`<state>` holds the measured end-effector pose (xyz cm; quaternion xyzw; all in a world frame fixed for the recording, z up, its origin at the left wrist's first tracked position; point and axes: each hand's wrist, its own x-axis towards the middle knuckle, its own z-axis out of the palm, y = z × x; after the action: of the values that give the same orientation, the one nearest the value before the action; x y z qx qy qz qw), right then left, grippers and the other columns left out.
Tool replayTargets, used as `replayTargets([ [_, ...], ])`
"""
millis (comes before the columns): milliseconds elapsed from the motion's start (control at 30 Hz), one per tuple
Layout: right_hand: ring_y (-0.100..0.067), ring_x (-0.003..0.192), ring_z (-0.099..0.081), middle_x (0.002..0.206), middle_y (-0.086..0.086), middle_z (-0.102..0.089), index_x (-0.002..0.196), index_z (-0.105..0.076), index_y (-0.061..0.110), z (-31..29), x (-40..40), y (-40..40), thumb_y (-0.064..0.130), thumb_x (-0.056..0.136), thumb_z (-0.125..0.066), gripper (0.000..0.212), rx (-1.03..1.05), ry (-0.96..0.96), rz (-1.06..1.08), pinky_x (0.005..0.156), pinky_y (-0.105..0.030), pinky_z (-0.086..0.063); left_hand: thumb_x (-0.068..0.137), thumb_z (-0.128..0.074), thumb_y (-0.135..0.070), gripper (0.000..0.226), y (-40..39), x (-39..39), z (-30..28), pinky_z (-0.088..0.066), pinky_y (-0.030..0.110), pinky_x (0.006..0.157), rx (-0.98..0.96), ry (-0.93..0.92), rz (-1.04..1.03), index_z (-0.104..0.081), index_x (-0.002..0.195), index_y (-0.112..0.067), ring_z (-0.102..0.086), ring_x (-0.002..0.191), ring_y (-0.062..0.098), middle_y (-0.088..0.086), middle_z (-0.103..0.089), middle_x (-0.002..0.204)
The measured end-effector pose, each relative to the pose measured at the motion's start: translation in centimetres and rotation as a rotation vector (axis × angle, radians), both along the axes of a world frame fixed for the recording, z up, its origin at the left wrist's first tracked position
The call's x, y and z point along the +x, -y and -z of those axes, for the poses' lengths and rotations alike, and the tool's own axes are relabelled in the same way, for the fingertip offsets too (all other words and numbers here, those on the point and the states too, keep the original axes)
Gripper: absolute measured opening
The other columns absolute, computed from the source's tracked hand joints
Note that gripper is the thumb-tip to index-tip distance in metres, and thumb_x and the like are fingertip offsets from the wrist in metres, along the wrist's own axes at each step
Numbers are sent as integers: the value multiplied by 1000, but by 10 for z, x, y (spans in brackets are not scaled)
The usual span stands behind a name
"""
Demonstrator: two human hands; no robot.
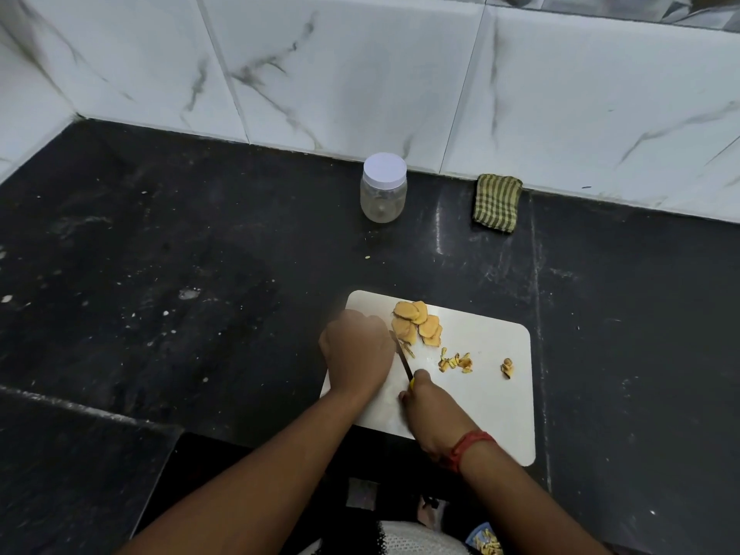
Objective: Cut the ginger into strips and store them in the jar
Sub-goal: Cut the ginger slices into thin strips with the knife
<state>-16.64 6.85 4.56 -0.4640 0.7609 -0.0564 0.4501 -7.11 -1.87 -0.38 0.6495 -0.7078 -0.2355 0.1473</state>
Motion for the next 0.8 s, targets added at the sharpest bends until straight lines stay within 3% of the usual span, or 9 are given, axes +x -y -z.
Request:
replayTargets([
  [200, -14, 54, -47, 71, -2, -49, 103, -33, 9, -11, 2, -9, 12, 99, -37, 7, 29, 27, -24, 38, -24, -32, 90, -62, -32, 3, -4, -1, 3, -24, 38, 109, -18, -13, -6, -64, 88, -30, -41, 108, 21, -11, -36, 104],
  [367, -15, 47, -46, 70, -4, -50, 110, -32, 8, -10, 4, -5, 6, 96, -40, 16, 45, 8, -29, 29, -20, -29, 90, -61, -31, 2, -3, -1, 3, -24, 39, 108, -34, -6, -1, -63, 90, -30, -40, 108, 21, -9, -38, 106],
  [567, -4, 54, -40, 67, 5, -43, 103, -32, 8, -3, 7, -22, 4, 97, -39, 11, -35, -73, -118, 41, -19, -30, 91, -62, -32, 1, -6, -1, 4, -26, 38, 107, -37, 8, 15, -62, 90, -31, -40, 108, 20, -10, -34, 105],
  [800, -3, 55, -39, 68, 7, -42, 111, -35, 5, -3, 3, -27, 4, 97, -39, 15, -13, -92, -141, 42, -19, -29, 93, -60, -32, 3, -6, 0, 4, -25, 37, 108, -38, 18, 18, -62, 93, -30, -40, 109, 20, -10, -34, 106],
])
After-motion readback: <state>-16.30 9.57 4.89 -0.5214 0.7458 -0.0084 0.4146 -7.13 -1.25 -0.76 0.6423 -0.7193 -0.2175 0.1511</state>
